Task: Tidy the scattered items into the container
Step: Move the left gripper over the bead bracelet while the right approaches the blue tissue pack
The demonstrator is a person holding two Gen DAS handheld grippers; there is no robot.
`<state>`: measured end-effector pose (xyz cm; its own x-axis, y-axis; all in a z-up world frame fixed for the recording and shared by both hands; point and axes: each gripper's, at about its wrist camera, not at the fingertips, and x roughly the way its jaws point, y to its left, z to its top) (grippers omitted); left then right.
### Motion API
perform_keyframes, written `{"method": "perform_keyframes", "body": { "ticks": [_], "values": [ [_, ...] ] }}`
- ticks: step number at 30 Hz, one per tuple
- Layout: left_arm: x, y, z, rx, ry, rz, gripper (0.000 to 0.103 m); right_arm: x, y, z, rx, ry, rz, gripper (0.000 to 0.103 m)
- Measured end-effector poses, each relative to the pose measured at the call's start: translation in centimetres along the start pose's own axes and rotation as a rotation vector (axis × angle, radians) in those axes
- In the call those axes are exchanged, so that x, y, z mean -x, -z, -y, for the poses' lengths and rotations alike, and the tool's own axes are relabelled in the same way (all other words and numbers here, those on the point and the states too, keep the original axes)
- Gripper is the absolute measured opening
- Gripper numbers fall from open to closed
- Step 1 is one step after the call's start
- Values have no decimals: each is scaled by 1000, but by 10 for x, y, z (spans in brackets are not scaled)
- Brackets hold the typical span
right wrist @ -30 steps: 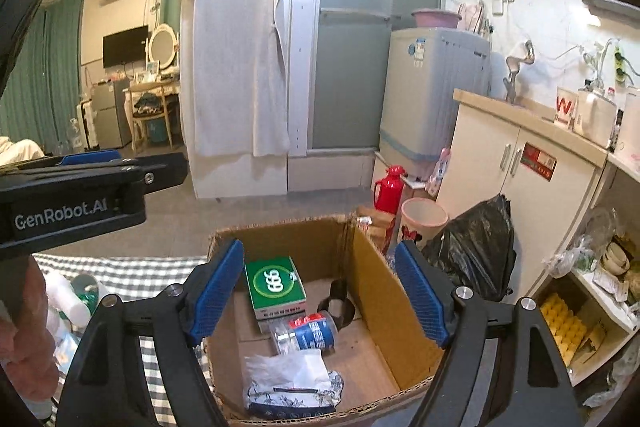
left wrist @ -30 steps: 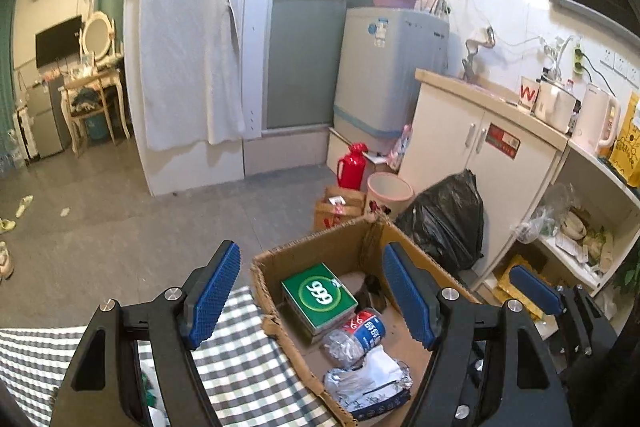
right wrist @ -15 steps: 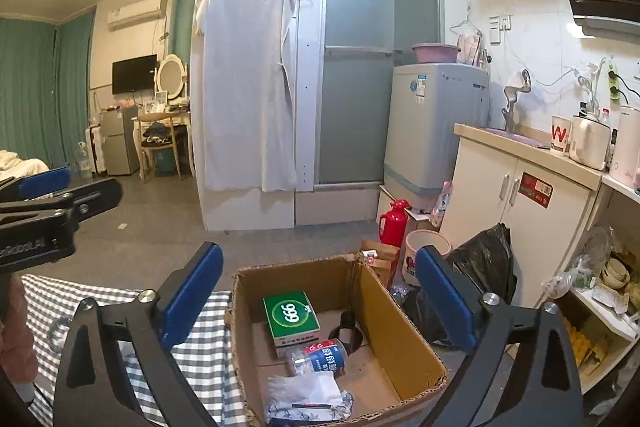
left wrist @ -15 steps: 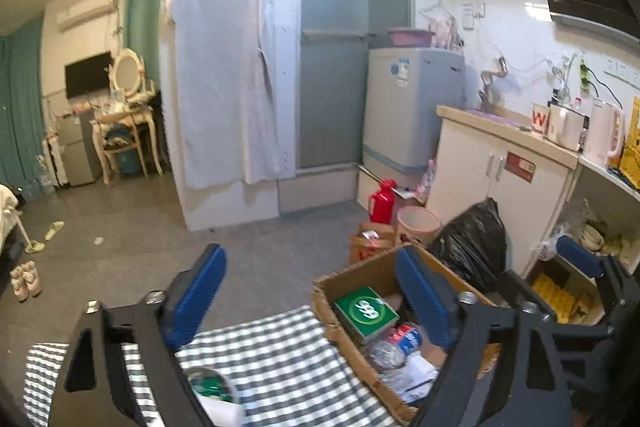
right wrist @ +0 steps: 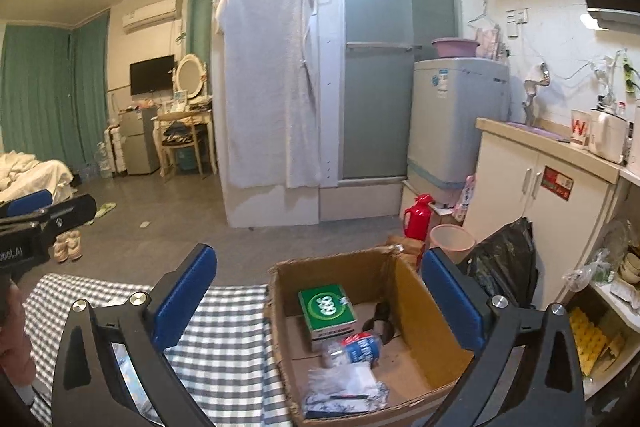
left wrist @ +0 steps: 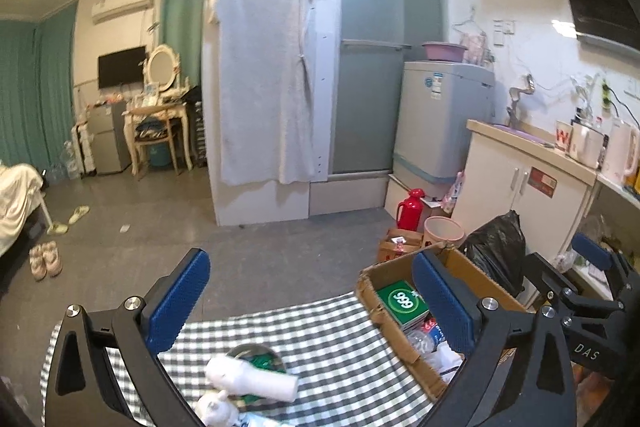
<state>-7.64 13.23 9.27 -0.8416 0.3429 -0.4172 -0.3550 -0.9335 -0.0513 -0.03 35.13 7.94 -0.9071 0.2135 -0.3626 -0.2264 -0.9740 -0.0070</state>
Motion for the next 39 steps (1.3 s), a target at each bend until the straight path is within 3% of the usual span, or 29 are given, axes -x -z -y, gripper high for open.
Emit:
{"method": "perform_keyframes", "body": {
  "ticks": [25, 39],
  "values": [
    [27, 47, -95, 79, -236, -68, 103, -9, 30, -91, 96, -177, -79, 103],
    [42, 71, -140, 86, -319, -114, 103, -6, 35, -125, 136, -243, -89, 103]
  ]
}}
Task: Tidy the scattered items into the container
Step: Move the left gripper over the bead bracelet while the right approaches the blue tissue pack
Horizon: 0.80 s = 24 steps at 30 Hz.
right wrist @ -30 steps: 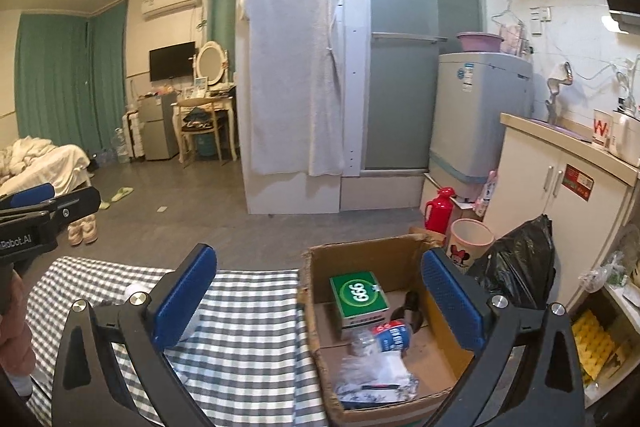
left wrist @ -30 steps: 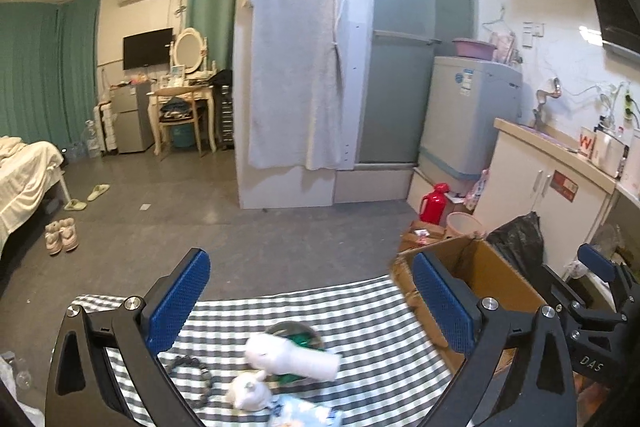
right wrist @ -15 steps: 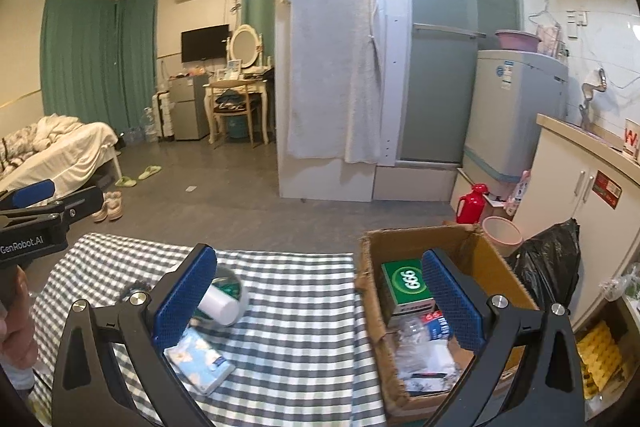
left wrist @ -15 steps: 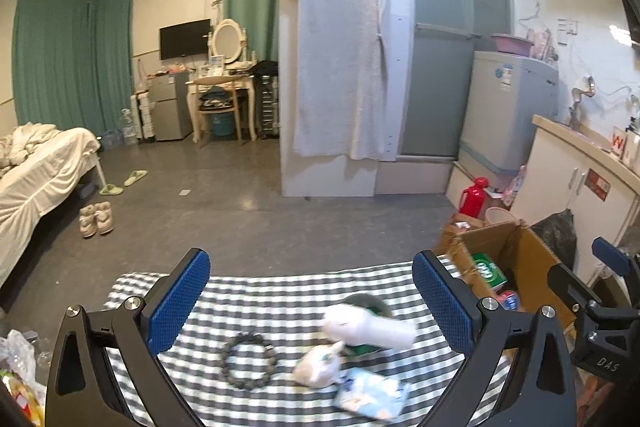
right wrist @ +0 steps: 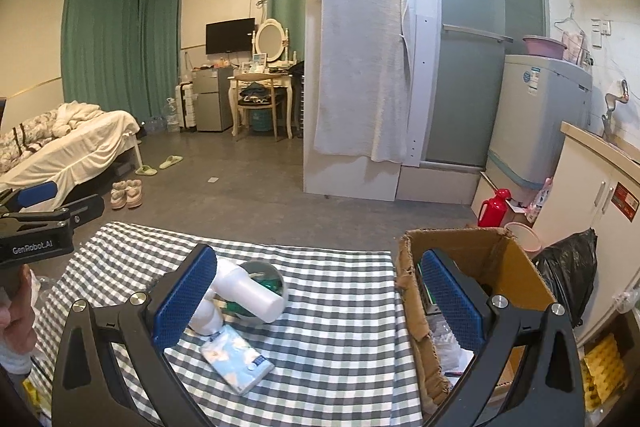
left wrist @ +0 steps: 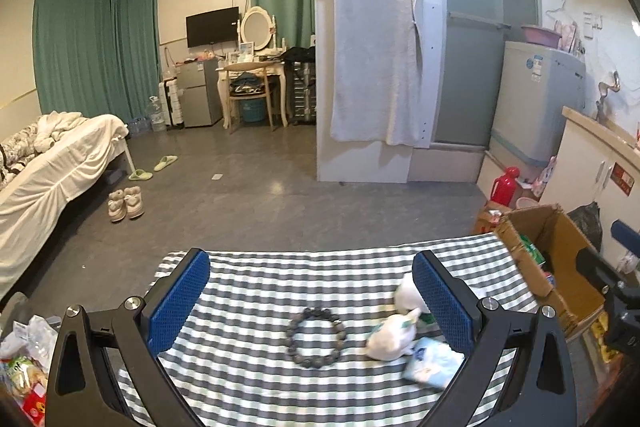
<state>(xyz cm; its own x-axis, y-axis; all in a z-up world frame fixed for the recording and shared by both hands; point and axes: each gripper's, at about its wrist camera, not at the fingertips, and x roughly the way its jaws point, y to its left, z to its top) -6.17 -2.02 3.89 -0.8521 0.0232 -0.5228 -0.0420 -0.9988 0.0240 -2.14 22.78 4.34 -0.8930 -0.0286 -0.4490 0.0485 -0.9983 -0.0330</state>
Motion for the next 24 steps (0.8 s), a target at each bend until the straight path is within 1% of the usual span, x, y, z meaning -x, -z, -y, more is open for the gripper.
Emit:
{"method": "perform_keyframes", "body": {
  "ticks": [6, 13, 16, 24],
  "values": [
    [4, -1, -20, 21, -20, -1, 103, 1, -4, -13, 16, -19, 7, 103],
    [8, -1, -33, 7, -39, 3, 103, -2, -5, -23, 32, -41, -3, 103],
    [9, -2, -37, 4, -58, 9, 103, -6, -4, -27, 36, -47, -11, 103],
    [-1, 3, -42, -2, -54, -32, 103, -17, 2, -36, 52, -62, -52, 103]
  ]
}}
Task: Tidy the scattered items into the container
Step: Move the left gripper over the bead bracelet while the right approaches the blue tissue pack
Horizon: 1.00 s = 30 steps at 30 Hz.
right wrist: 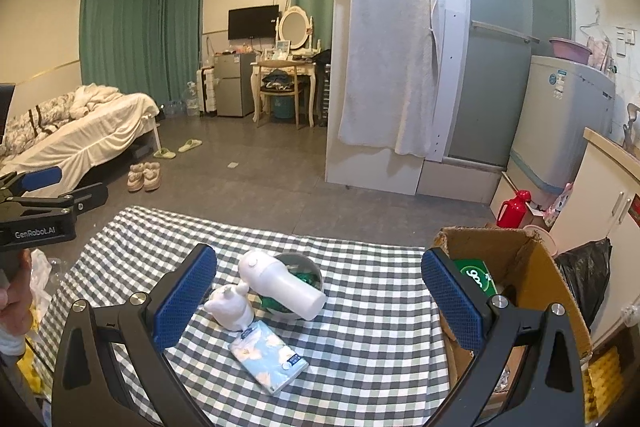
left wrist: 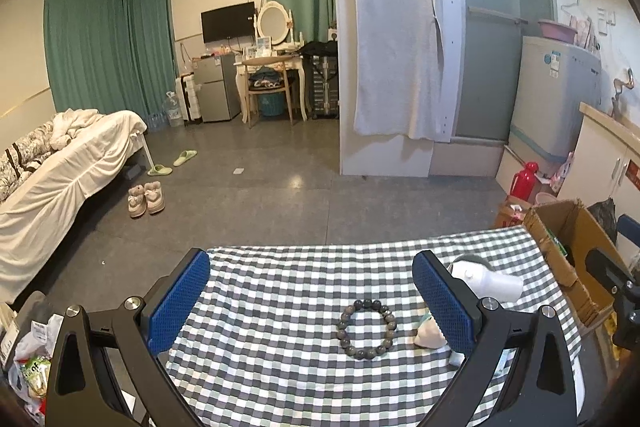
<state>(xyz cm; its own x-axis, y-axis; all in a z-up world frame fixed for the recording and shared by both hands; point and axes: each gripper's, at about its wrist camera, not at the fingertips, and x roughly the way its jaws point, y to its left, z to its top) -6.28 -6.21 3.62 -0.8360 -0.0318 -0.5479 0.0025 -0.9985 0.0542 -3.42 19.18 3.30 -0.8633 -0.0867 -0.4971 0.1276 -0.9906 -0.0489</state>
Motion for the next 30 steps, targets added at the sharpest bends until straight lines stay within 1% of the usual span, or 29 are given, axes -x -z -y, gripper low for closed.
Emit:
{"method": "perform_keyframes", "body": {
  "ticks": [3, 8, 11, 16, 18, 23, 30],
  "values": [
    [-6, 4, 2, -12, 2, -23, 103, -8, 3, -3, 11, -4, -32, 103],
    [-19, 11, 5, -29, 15, -75, 103, -26, 14, -9, 39, -15, -124, 103],
    [-33, 17, 5, -31, 37, -128, 103, -38, 23, -13, 63, -22, -179, 103],
    [-60, 29, 9, -39, 68, -246, 103, -53, 35, -18, 97, -41, -254, 103],
    [-67, 35, 13, -49, 78, -275, 103, -59, 40, -20, 104, -49, -277, 103],
    [-84, 48, 25, -85, 85, -323, 103, -78, 57, -27, 135, -75, -346, 103],
    [-110, 69, 41, -133, 98, -382, 103, -97, 76, -32, 149, -88, -403, 103]
  ]
}}
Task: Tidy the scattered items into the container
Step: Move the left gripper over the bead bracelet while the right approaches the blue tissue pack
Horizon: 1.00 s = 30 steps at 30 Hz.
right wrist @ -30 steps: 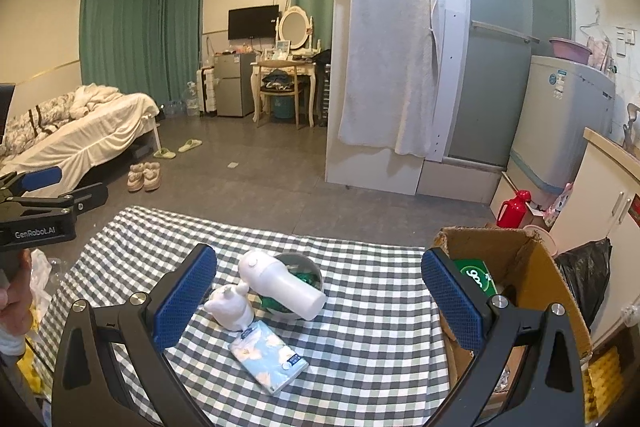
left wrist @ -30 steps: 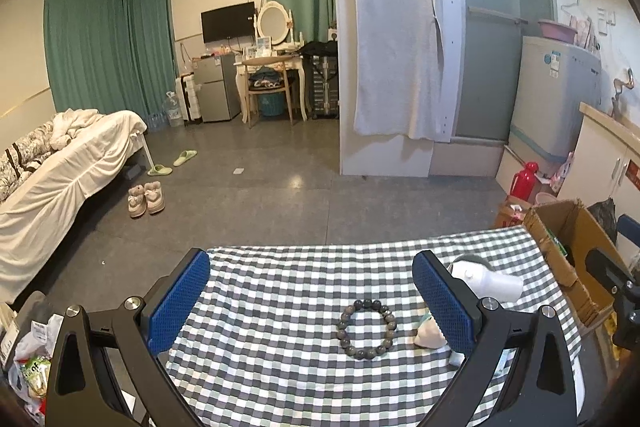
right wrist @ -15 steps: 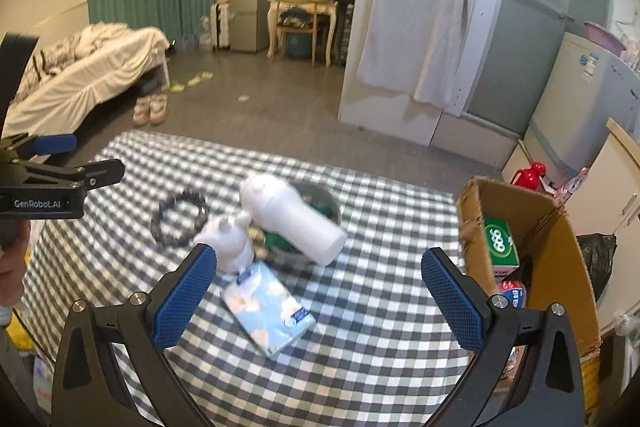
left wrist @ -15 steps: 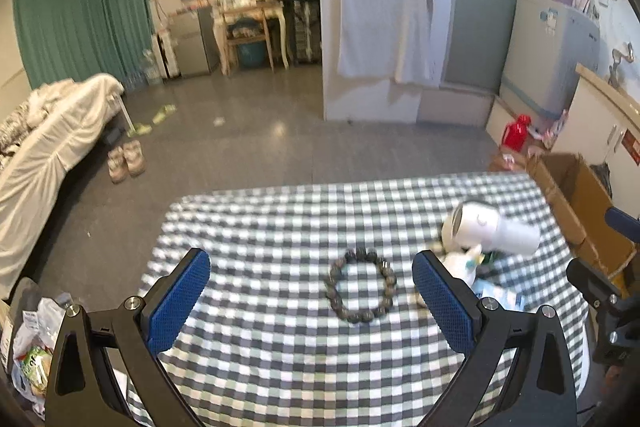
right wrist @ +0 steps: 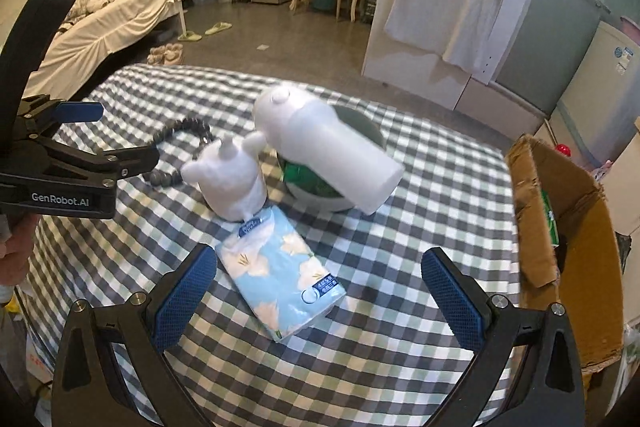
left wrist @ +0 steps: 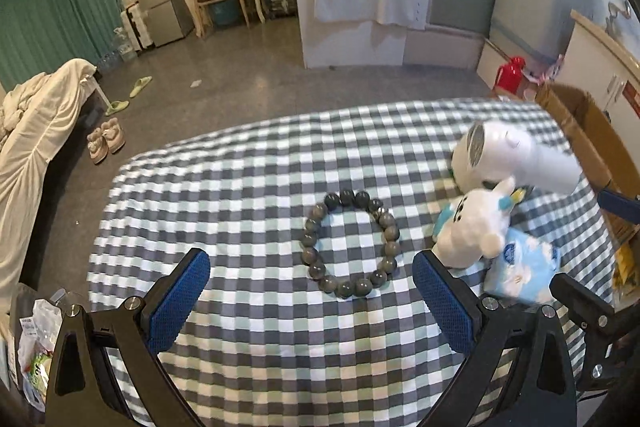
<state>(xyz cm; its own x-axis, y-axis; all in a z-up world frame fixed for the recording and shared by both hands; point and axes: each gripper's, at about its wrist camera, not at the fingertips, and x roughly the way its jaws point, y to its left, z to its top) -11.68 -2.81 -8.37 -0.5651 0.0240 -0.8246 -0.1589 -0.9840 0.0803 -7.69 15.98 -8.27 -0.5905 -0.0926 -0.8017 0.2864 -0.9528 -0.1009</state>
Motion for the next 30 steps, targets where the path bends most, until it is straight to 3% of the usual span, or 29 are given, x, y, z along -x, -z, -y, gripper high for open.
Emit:
{"method": "perform_keyframes", "body": {
  "ticks": [17, 30],
  "values": [
    [-47, 1, 9, -23, 73, -61, 103, -29, 9, 0, 21, -36, -60, 102],
    [-60, -8, 3, 16, 91, 7, 103, -47, 12, -9, 43, -29, -83, 102]
  ]
}}
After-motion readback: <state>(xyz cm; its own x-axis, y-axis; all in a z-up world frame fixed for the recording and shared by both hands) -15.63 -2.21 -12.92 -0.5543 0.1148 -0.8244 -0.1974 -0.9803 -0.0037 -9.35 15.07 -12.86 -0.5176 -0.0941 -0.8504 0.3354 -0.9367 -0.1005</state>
